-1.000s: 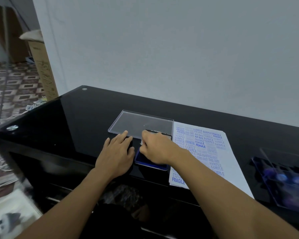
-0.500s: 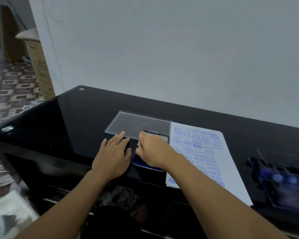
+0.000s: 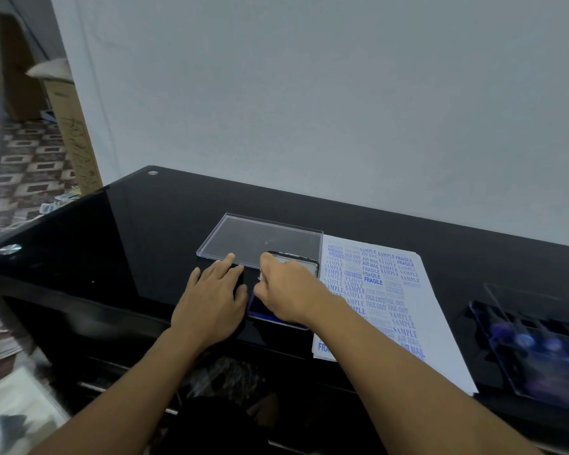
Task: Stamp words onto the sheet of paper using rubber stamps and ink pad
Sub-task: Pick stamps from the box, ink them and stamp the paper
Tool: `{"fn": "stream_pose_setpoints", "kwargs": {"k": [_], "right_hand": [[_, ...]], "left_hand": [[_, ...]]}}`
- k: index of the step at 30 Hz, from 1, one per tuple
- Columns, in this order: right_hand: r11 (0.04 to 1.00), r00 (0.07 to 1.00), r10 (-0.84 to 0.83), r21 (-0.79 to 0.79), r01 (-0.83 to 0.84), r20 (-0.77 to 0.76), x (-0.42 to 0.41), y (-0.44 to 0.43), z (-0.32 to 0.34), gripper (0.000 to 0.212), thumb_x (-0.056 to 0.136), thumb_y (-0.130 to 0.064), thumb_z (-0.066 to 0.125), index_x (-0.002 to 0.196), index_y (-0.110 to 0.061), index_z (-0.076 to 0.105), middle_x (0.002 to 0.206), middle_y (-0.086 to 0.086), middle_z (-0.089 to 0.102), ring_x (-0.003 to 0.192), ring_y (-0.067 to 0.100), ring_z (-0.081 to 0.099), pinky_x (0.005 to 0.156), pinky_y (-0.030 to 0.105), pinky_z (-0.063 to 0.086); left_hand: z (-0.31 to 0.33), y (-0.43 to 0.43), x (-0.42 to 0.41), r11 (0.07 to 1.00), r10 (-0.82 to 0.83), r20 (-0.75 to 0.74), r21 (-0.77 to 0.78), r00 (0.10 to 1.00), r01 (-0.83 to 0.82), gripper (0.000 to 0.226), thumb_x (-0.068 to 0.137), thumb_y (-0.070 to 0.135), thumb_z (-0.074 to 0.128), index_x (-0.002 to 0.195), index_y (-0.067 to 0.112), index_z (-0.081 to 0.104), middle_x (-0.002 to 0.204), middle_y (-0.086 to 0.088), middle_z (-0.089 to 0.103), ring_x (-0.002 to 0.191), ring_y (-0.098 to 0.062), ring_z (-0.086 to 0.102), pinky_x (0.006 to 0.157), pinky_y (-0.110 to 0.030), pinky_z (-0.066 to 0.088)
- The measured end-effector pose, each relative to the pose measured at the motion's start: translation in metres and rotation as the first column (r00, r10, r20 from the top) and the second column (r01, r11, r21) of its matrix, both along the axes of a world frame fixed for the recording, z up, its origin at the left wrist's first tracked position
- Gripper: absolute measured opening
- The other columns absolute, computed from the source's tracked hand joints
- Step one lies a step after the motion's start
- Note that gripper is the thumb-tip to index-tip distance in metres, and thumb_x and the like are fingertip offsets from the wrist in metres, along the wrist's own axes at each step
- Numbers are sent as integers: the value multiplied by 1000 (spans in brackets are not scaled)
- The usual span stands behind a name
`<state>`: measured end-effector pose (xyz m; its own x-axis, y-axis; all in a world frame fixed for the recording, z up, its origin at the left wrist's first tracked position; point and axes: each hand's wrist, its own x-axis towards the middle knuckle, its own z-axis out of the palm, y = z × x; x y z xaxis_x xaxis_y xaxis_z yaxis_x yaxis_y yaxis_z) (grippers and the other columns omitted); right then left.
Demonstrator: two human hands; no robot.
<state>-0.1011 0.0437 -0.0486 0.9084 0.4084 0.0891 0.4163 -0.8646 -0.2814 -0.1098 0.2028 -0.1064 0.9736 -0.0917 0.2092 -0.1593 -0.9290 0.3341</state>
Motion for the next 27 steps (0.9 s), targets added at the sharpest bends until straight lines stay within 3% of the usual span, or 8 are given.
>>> {"fn": "stream_pose_setpoints", "kwargs": {"k": [5, 13, 27], "right_hand": [[1000, 1000, -5, 7, 5, -14, 0, 0, 2, 12, 97, -26, 44, 92, -17, 37, 75, 4, 48, 72, 28, 50, 52, 34, 30], [1000, 1000, -11, 7, 11, -24, -1, 1, 4, 12, 97, -24, 44, 92, -16, 37, 73, 4, 43, 73, 31, 48, 60, 35, 35], [1000, 1000, -6, 10, 6, 12, -2, 0, -1, 13, 97, -22, 44, 91, -15, 34, 69, 3, 42, 73, 32, 49, 57, 35, 32]], "left_hand": [[-1, 0, 0, 1000, 0, 0, -1, 1000, 0, 47, 103, 37, 33, 147, 21, 40, 164, 2, 18, 149, -13, 20, 122, -46, 13], [1, 0, -2, 1000, 1, 1, -1, 1000, -1, 47, 103, 37, 32, 147, 21, 40, 164, 3, 18, 149, -13, 18, 122, -45, 11], [2, -1, -3, 1000, 3, -4, -6, 1000, -3, 48, 104, 36, 32, 148, 20, 39, 164, 2, 17, 150, -14, 18, 122, -45, 11]]}}
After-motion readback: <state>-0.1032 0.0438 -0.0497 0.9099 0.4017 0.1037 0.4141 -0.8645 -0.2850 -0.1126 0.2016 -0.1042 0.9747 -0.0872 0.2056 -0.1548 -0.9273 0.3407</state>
